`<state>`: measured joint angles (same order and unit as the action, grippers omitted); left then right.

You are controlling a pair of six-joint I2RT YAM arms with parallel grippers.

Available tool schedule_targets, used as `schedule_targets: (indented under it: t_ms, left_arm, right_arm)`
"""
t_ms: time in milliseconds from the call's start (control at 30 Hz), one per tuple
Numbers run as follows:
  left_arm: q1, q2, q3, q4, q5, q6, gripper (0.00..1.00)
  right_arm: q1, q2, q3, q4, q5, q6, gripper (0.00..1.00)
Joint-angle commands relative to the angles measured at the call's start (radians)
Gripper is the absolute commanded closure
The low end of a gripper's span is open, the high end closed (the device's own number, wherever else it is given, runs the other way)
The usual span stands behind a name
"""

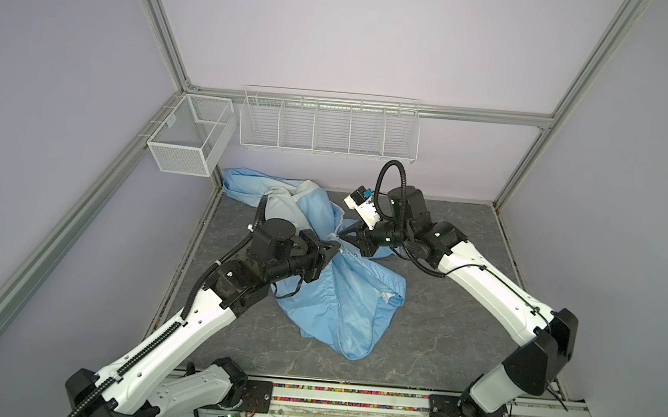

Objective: Zip up the jacket

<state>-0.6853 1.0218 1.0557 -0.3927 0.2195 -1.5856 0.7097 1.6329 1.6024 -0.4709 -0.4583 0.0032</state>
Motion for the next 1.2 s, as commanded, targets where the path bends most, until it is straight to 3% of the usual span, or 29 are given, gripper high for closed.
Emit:
schedule_targets:
  t_ms: [0, 100, 267, 333, 467, 767, 1167]
  left_arm:
    - [-0.002, -0.039, -0.021, 0.052, 0.026, -0.021, 1.00]
    - [-0.002, -0.053, -0.035, 0.048, 0.012, -0.023, 0.92]
    - [-0.002, -0.069, -0.055, 0.031, -0.007, -0.022, 0.57]
    - [-0.003, -0.068, -0.062, 0.026, -0.007, -0.020, 0.47]
    - [-0.013, -0.066, -0.071, 0.017, -0.028, -0.016, 0.38]
    - [-0.051, -0.007, -0.041, 0.035, -0.053, 0.009, 0.38]
    - [-0.057, 0.013, -0.049, 0.051, -0.110, 0.011, 0.54]
  right_arm:
    - [-0.015, -0.028, -0.004, -0.034, -0.012, -0.024, 0.93]
    - [-0.015, -0.033, -0.010, -0.041, -0.021, -0.019, 0.93]
    - [-0.010, -0.028, -0.009, -0.046, -0.048, 0.001, 0.93]
    - [-0.005, -0.025, -0.009, -0.050, -0.053, 0.009, 0.93]
    - [0.000, -0.022, -0.013, -0.051, -0.065, 0.029, 0.93]
    - [0.012, -0.009, -0.010, -0.021, -0.102, 0.105, 0.93]
    - [0.018, -0.006, -0.016, -0.011, -0.126, 0.156, 0.93]
